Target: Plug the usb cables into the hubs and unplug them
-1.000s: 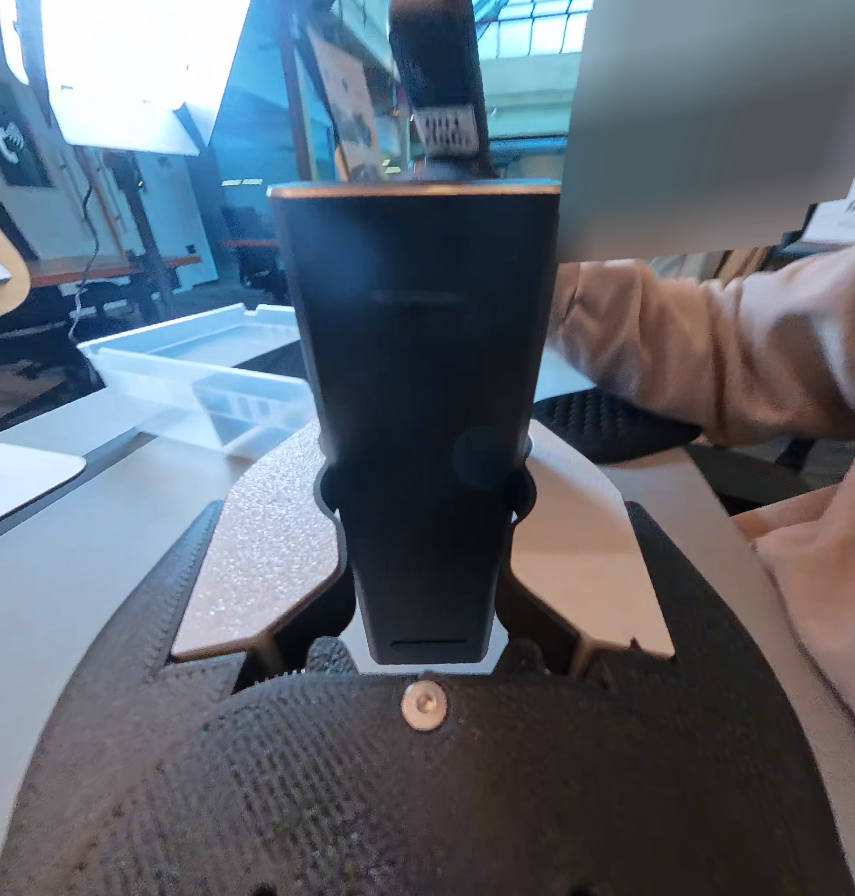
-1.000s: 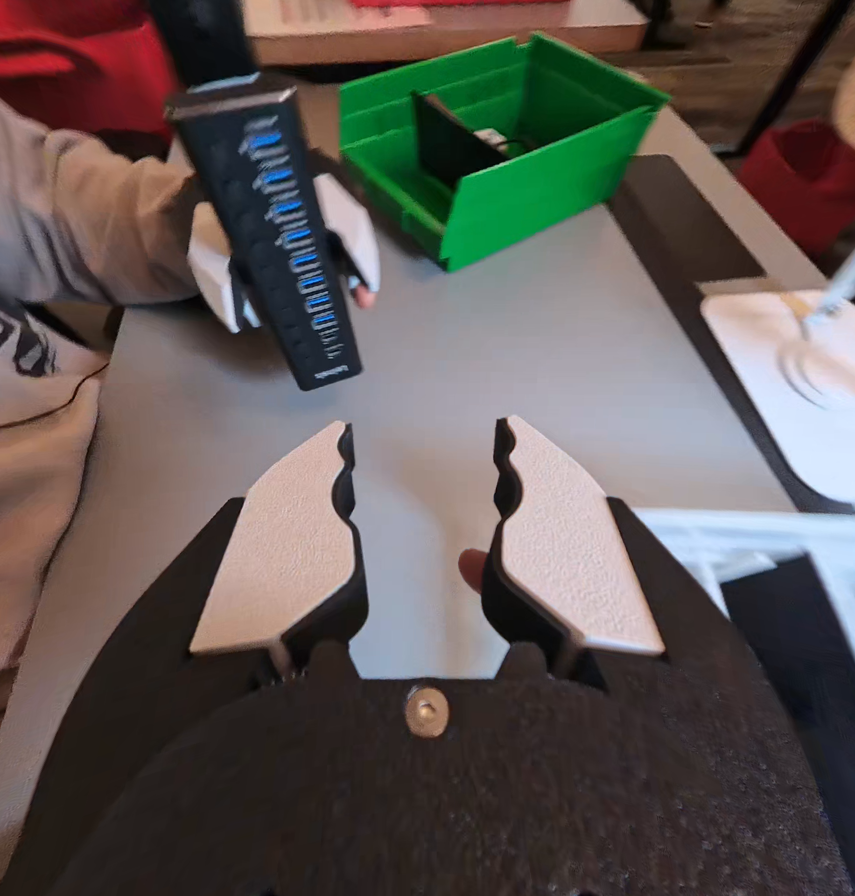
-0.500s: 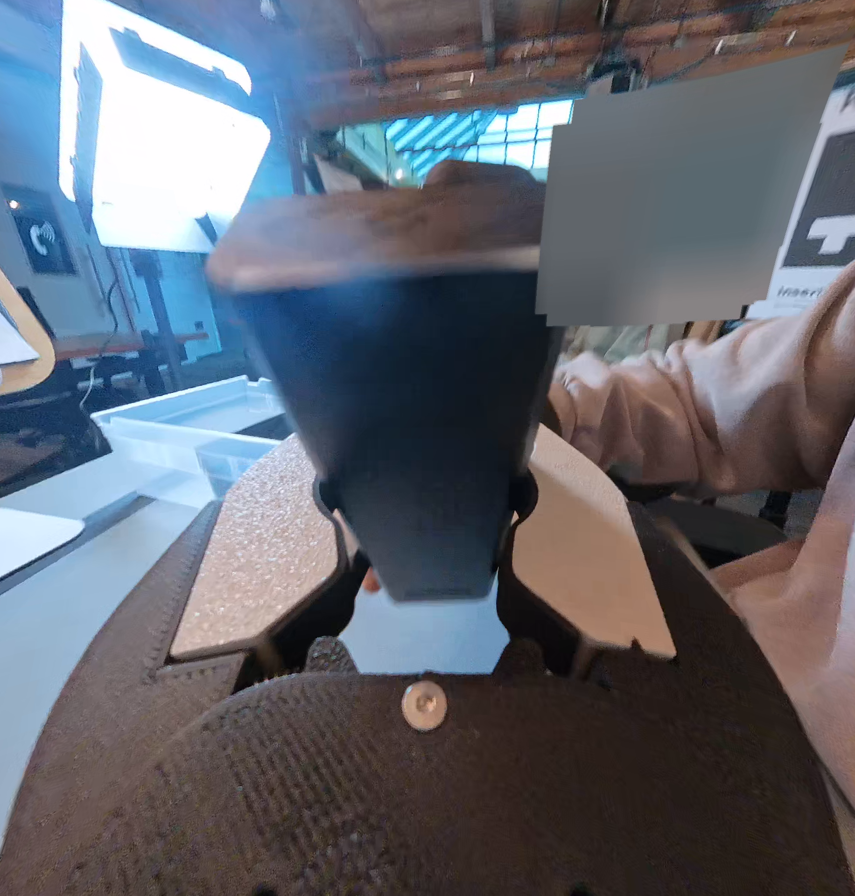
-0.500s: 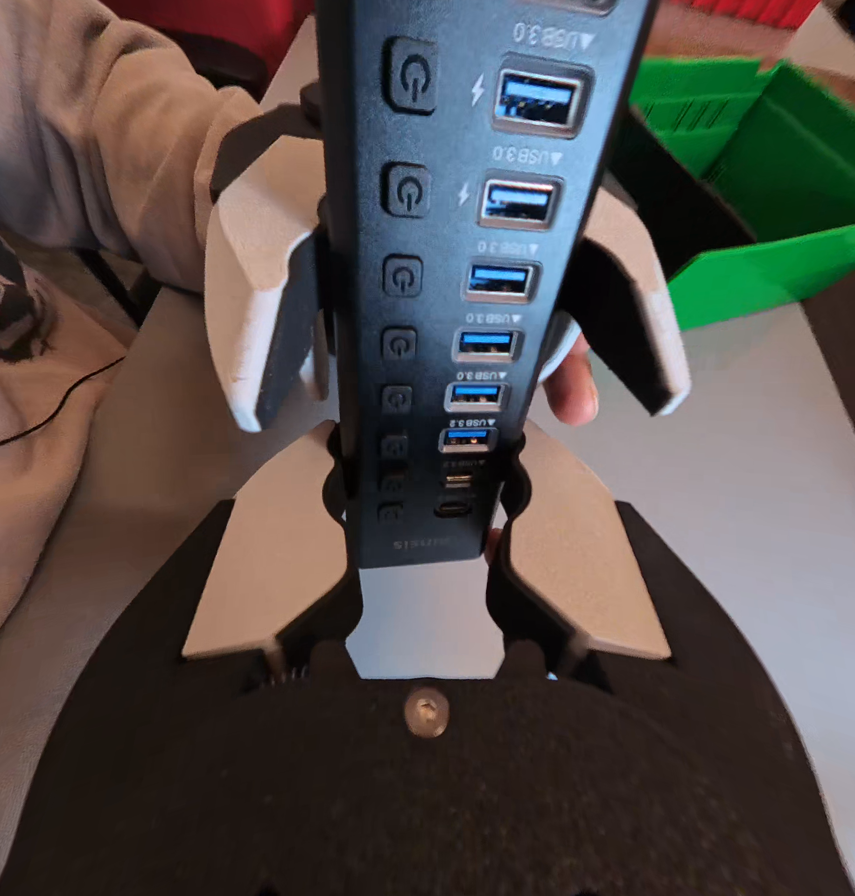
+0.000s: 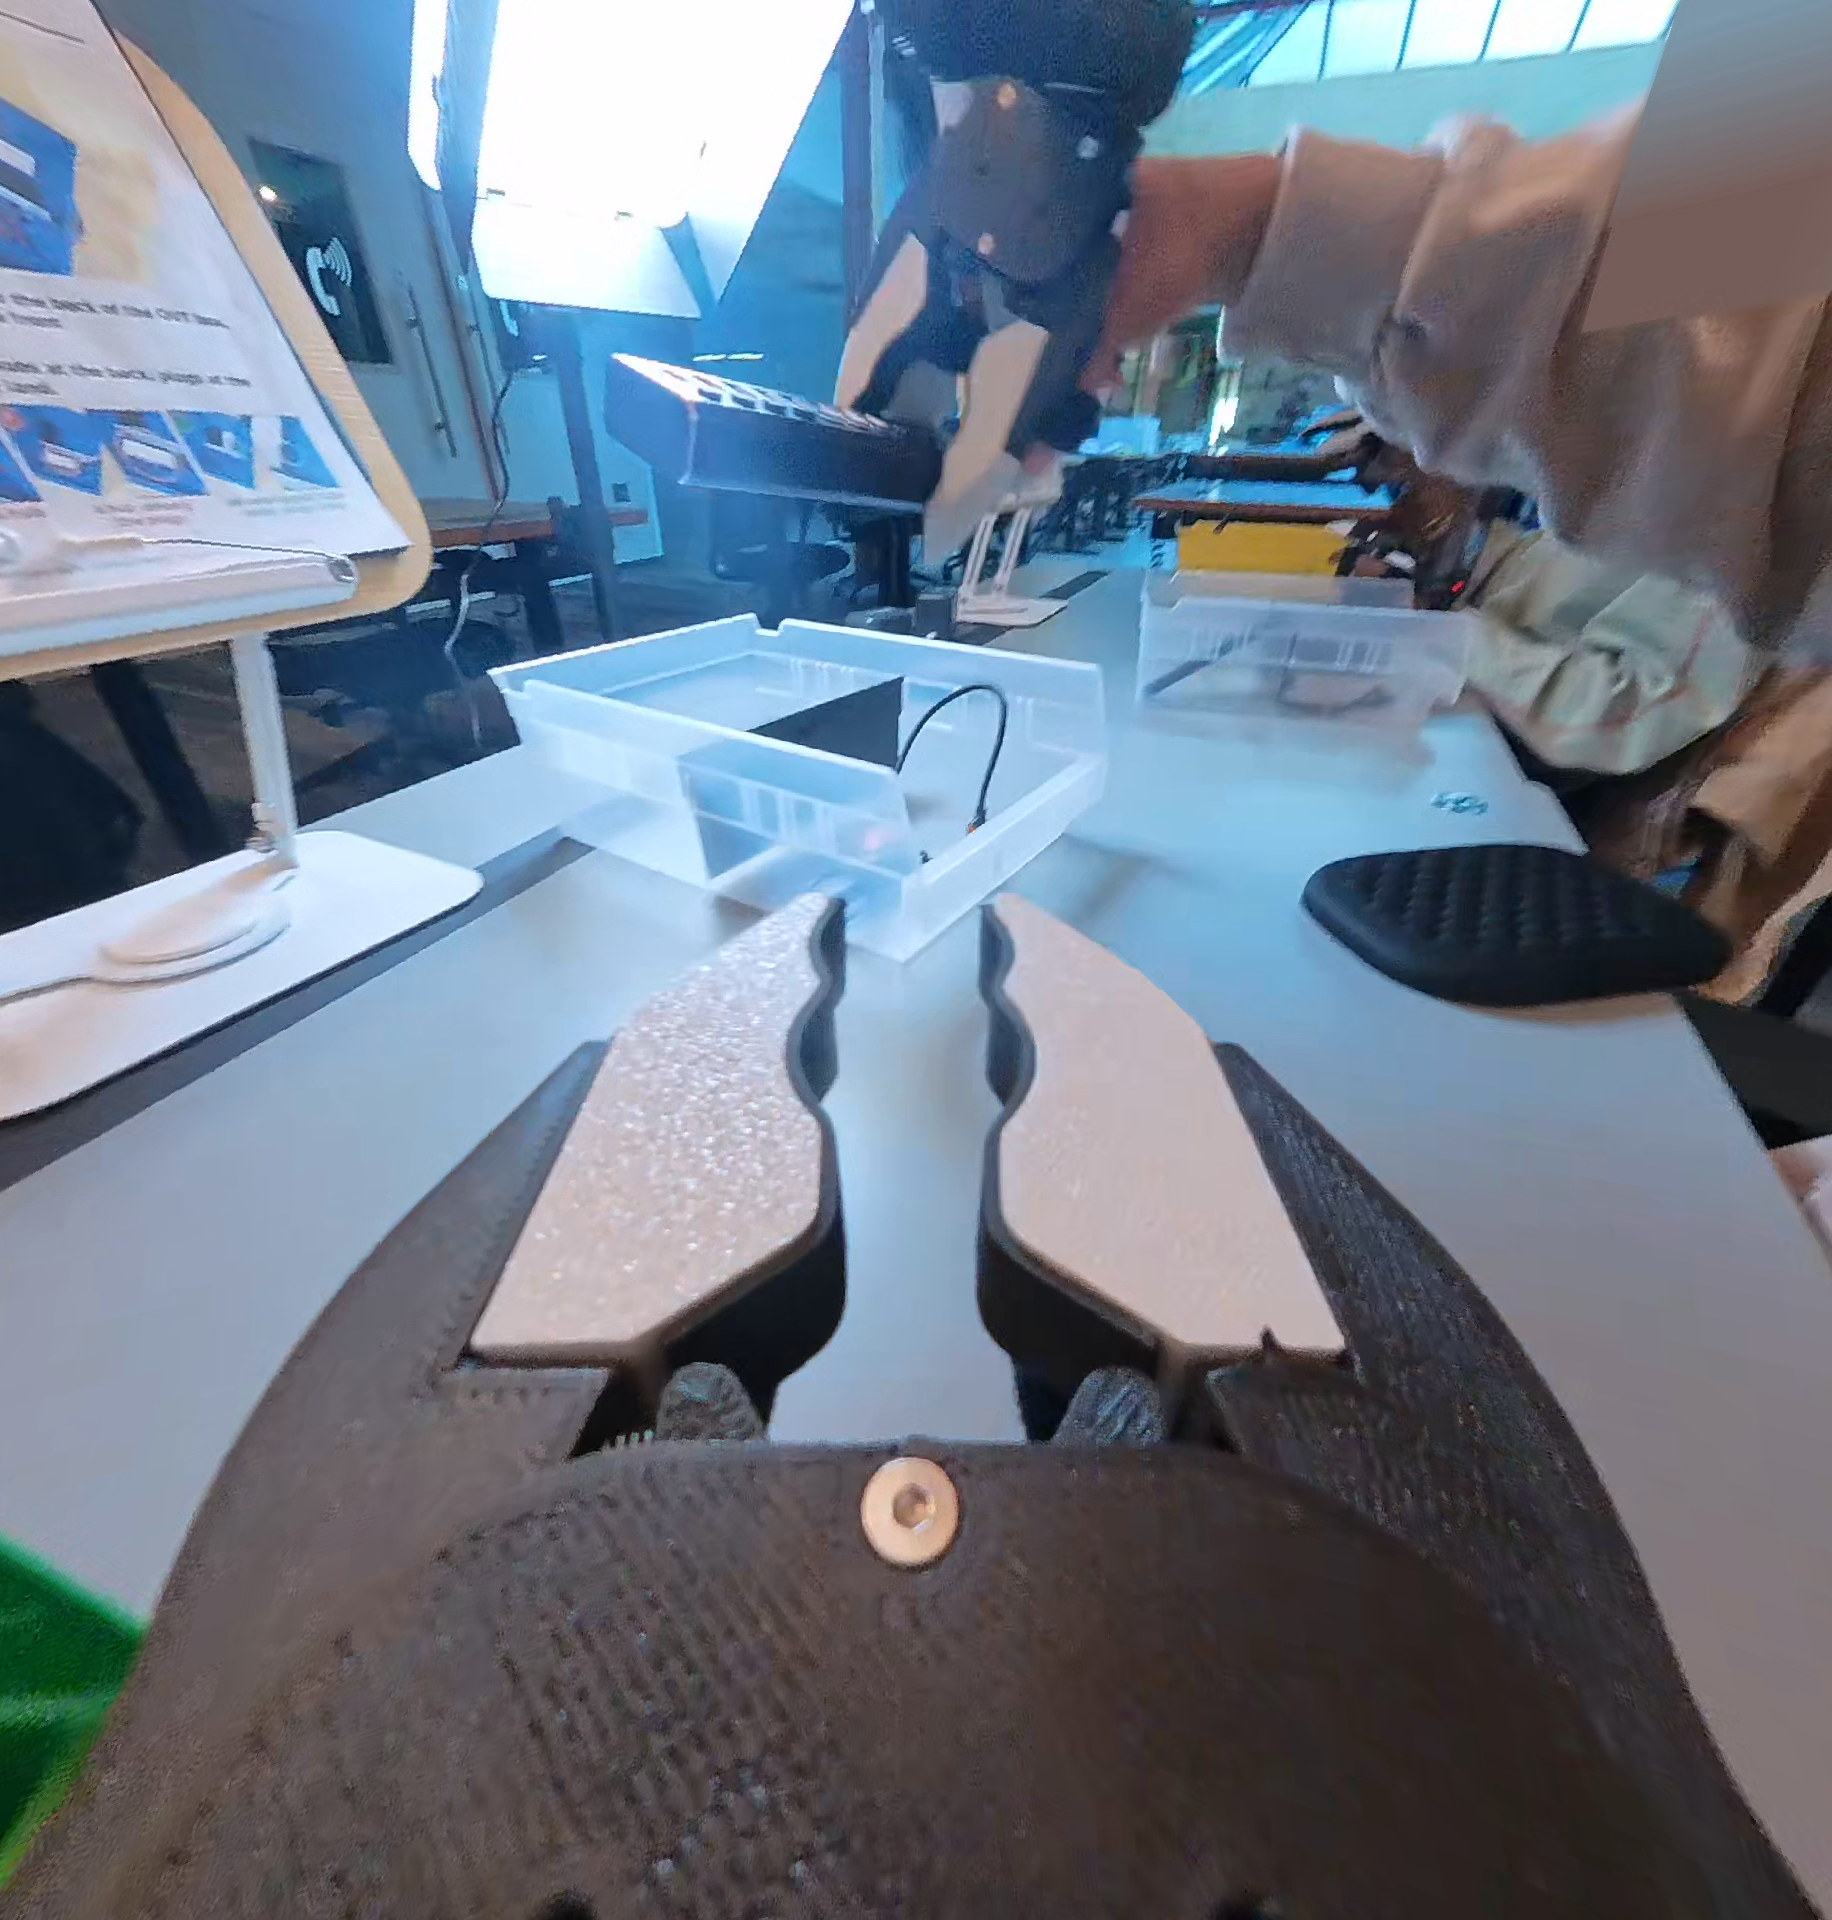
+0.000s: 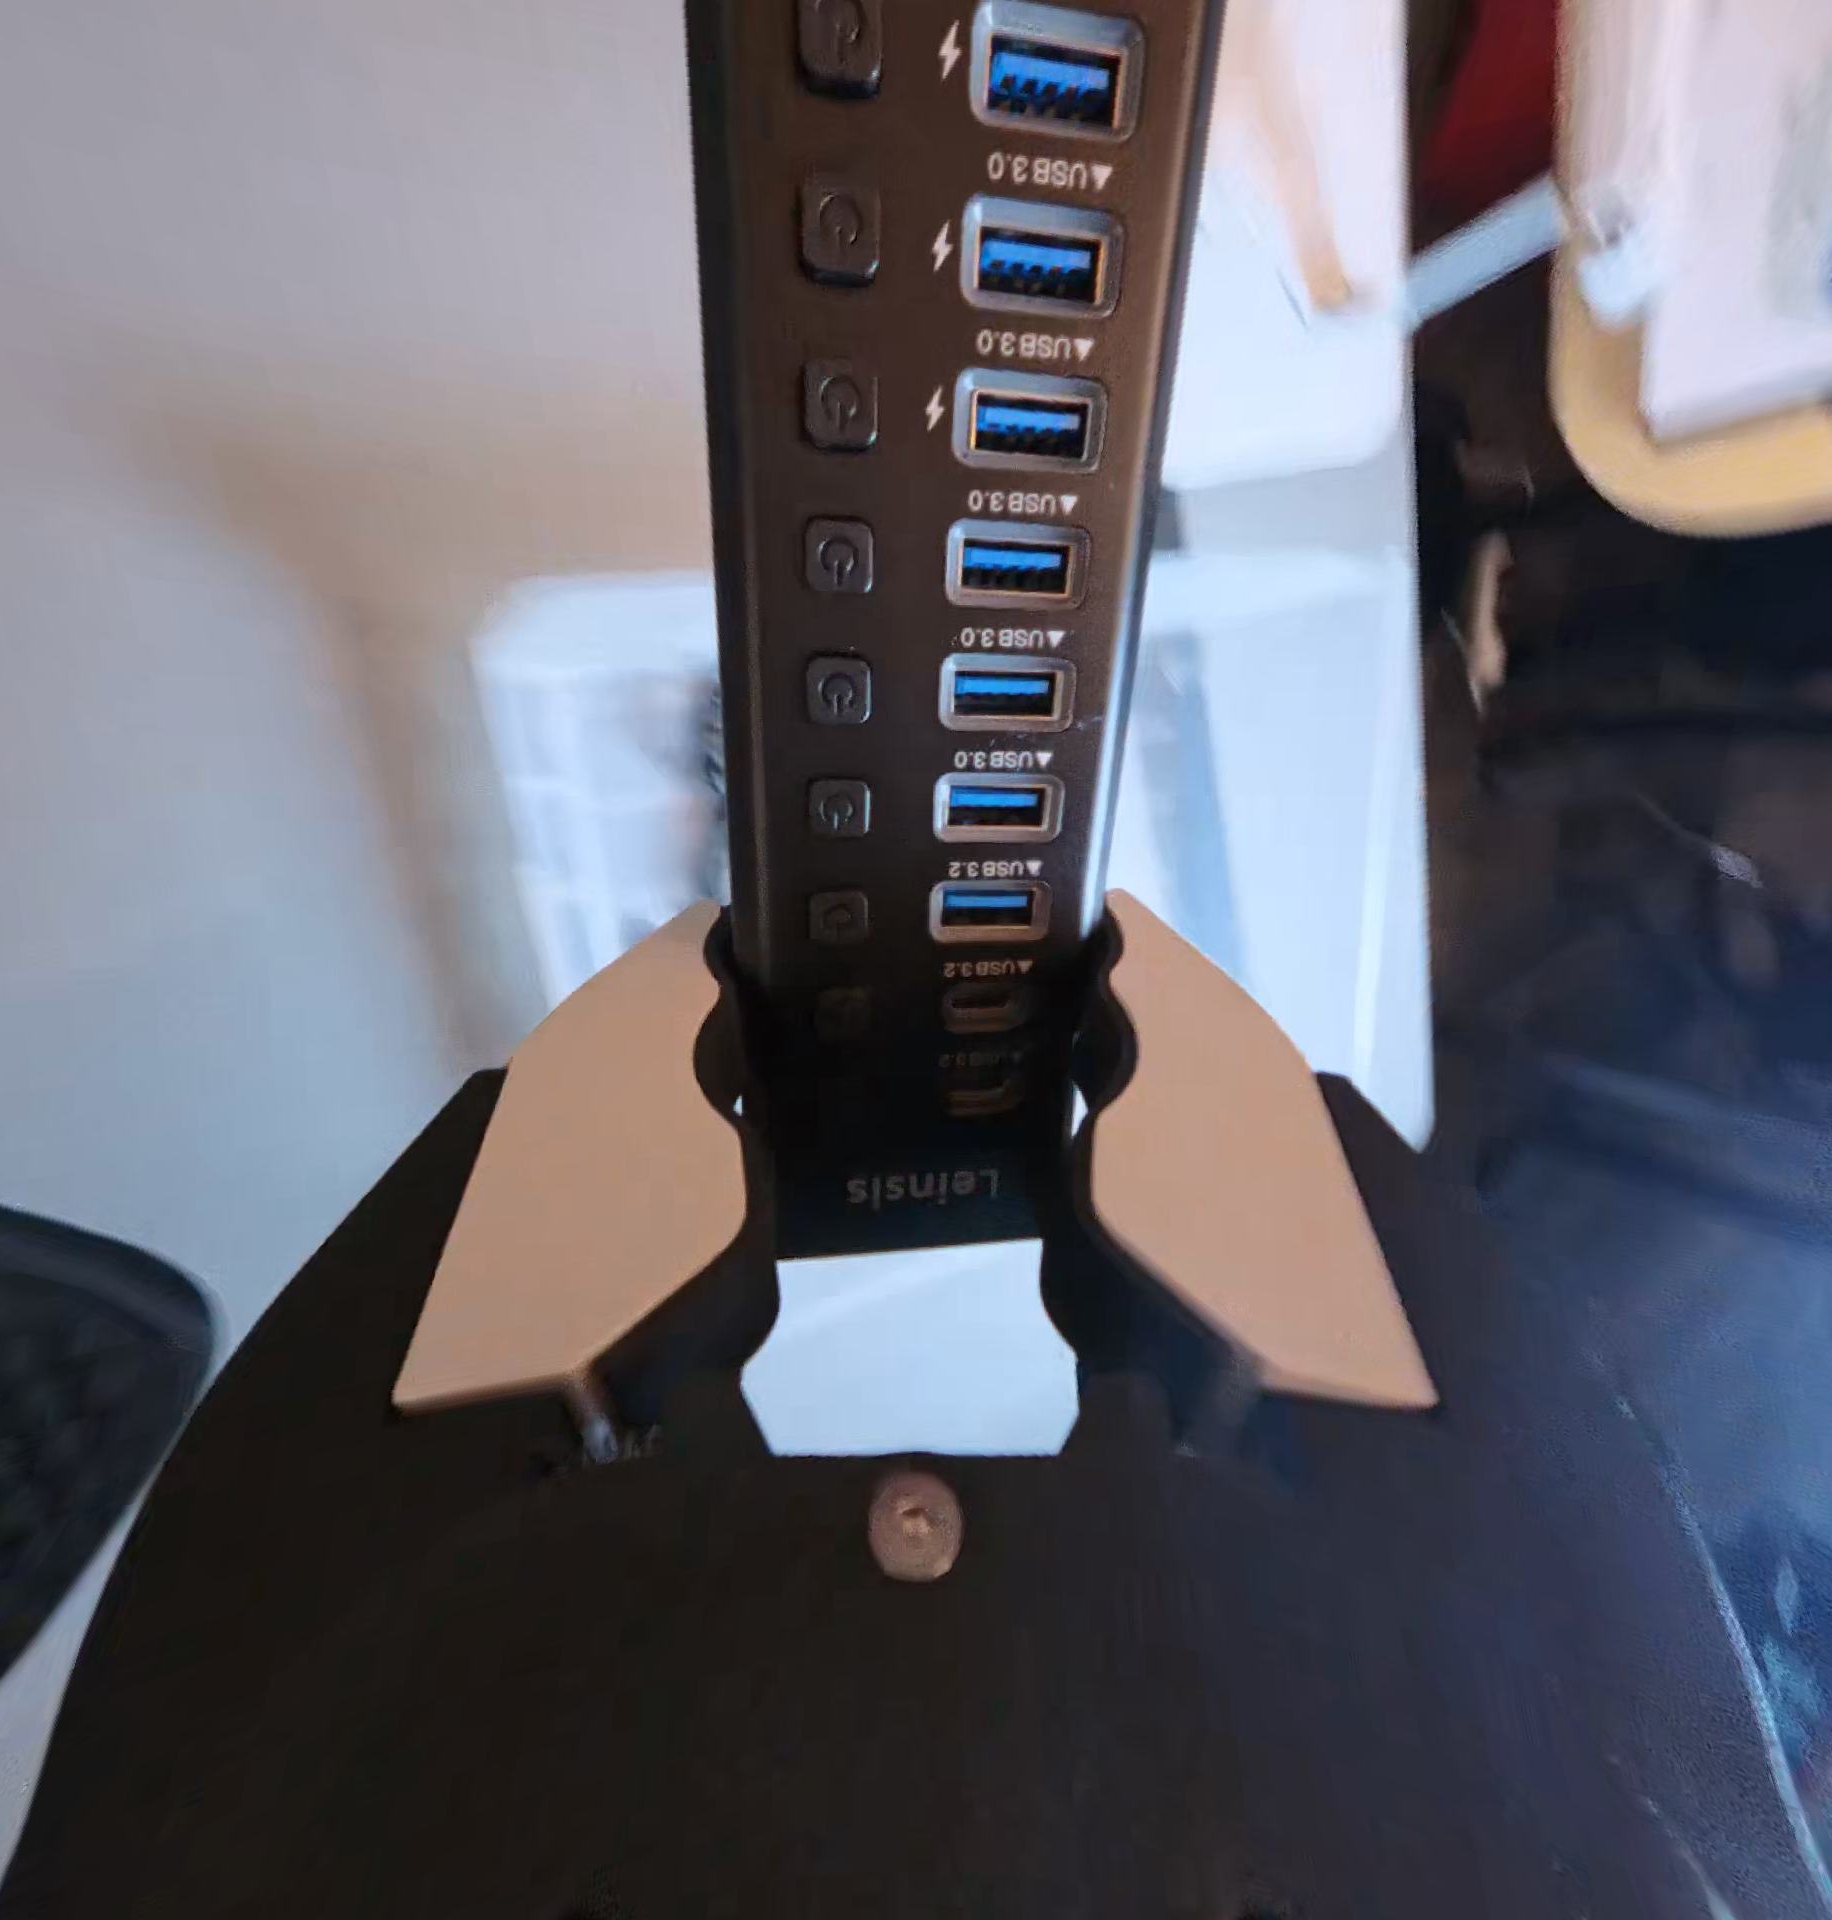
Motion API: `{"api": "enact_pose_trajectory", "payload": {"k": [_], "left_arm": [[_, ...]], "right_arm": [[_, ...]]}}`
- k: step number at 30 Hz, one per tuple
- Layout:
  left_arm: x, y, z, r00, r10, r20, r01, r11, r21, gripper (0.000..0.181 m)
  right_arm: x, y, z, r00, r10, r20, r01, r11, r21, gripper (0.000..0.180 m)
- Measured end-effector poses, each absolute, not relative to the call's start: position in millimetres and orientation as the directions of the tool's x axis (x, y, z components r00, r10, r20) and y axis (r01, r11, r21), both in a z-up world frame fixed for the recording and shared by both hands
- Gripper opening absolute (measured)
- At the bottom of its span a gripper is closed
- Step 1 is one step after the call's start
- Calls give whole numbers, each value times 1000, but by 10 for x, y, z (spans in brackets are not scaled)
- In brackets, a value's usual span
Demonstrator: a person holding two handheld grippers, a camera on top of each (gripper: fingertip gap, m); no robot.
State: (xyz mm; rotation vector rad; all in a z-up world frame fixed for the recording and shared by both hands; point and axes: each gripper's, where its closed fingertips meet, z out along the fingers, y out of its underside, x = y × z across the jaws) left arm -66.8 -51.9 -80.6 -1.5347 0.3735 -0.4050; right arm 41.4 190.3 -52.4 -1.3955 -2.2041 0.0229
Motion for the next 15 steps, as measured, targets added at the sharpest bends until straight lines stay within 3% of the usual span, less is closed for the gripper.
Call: {"api": "enact_pose_trajectory", "payload": {"k": [1, 4, 11, 15], "left_arm": [[-718, -533, -819, 888, -460, -5, -9, -6, -1000, 18], [-915, -581, -867, 915, -394, -87, -101, -15, -995, 1], [-1343, -684, -1065, 950, -281, -138, -165, -72, -984, 0], [-1454, -656, -1181, 959, -255, -125, -156, -106, -982, 0]], "right_arm": [[453, 2199, -491, -286, 841, 458, 872, 427, -238, 63], [530, 2836, -617, -222, 854, 471, 940, 316, -131, 63], [488, 3435, -1430, -276, 910, 308, 961, 256, 104, 63], [401, 3523, -1762, -294, 939, 179, 951, 270, 150, 62]]}}
